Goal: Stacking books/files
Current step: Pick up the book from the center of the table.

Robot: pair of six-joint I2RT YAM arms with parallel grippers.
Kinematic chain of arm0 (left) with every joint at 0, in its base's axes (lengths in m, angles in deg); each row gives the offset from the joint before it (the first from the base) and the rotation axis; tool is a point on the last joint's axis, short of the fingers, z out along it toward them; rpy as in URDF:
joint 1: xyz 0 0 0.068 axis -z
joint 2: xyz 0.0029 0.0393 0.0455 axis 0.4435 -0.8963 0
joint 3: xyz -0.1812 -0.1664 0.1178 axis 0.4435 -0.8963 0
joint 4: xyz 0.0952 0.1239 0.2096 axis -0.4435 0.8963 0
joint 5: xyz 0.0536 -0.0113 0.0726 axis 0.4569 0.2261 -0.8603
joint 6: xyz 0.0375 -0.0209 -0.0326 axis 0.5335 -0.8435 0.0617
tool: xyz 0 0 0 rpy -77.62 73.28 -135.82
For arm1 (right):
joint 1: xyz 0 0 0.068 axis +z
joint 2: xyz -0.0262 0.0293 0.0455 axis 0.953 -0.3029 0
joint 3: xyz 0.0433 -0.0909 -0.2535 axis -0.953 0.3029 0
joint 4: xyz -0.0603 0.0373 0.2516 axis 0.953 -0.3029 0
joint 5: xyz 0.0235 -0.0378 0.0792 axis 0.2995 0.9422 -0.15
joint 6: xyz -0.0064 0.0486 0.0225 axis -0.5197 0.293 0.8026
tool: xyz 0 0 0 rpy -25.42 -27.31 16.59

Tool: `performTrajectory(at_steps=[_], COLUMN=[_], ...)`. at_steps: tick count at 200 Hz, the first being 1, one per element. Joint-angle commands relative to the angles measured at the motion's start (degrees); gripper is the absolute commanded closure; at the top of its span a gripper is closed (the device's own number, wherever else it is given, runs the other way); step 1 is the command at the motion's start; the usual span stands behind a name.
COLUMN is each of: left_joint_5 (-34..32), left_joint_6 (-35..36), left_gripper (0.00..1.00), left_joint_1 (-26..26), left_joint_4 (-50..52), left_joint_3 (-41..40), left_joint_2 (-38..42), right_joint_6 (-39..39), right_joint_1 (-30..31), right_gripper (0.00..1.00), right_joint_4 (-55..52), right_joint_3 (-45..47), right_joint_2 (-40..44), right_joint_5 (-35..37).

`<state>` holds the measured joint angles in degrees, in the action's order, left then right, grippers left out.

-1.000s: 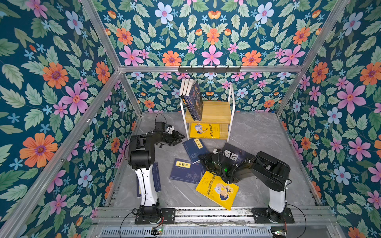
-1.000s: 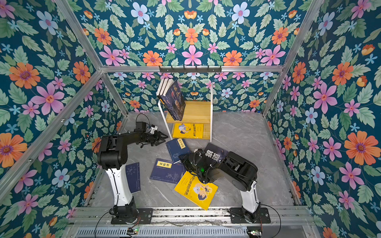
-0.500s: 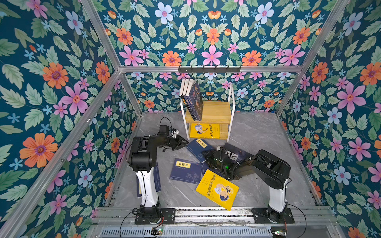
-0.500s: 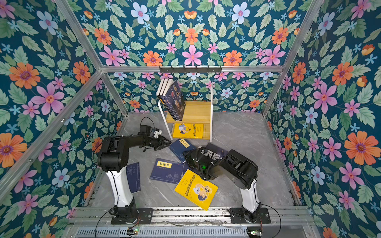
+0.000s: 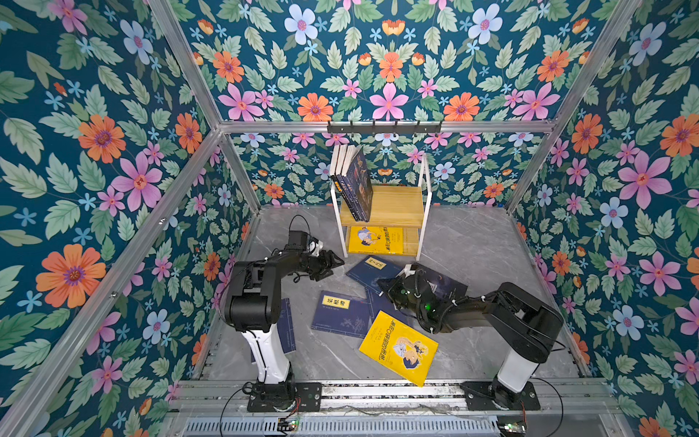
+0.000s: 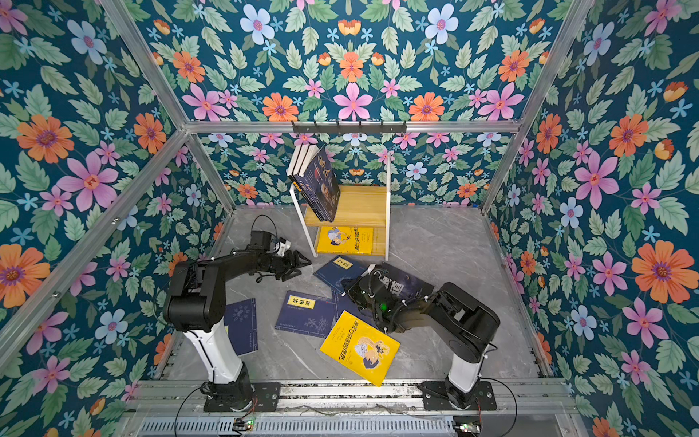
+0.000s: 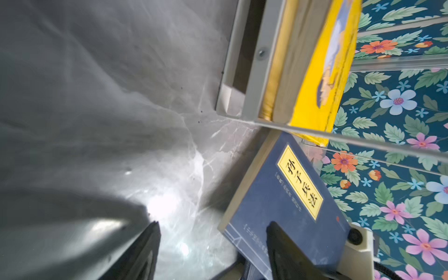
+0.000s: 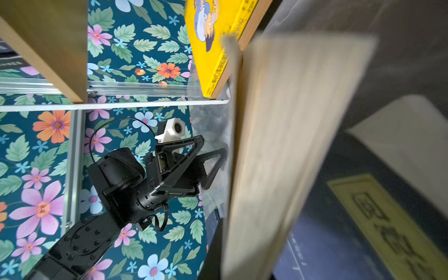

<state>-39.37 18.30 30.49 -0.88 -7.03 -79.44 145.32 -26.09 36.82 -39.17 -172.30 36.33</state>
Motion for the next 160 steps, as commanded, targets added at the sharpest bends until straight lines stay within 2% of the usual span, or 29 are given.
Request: performTrajectory(at_steps=[1,14,27,75,107,160], left_joint_5=[-2.4,-1.4,-0.5,3.2,7.8,17.6], left_joint_6=[3.5,5.0,5.6,9.3,10.1,11.6], left_gripper=[0.15,0.05,0.0,0.0,0.0,0.0], left_joint_1=[-0.4,-0.4,-0.6,-0.8,-1.8,-2.0], left_joint_4=[0.8,0.8,0.3,-0.9,-6.3,-13.9], left_joint_3=[-1.0,-1.7,-2.7,-5.9,-10.2,-15.6], left_joint_2=[3.8,6.1,8.6,18.9,25.6,30.6], right_joint_6=[-5.3,-8.3,-10.6,-17.1,-20.2,-27.5], right_joint_1=[-0.7,-1.0,-1.4,-5.8,-10.4,-15.9], right_gripper=[1.0,1.0,1.0,1.0,1.0,1.0], right_joint_4=[-0.8,-3.1,-5.2,-7.8,-10.8,-12.9], right_joint_3=[0.2,0.7,1.5,6.0,8.2,7.7], right_joint_2=[5.2,9.0,12.5,23.4,29.4,34.0], right_joint_5=[-3.6,-5.0,-6.2,-14.7,-21.7,-36.3])
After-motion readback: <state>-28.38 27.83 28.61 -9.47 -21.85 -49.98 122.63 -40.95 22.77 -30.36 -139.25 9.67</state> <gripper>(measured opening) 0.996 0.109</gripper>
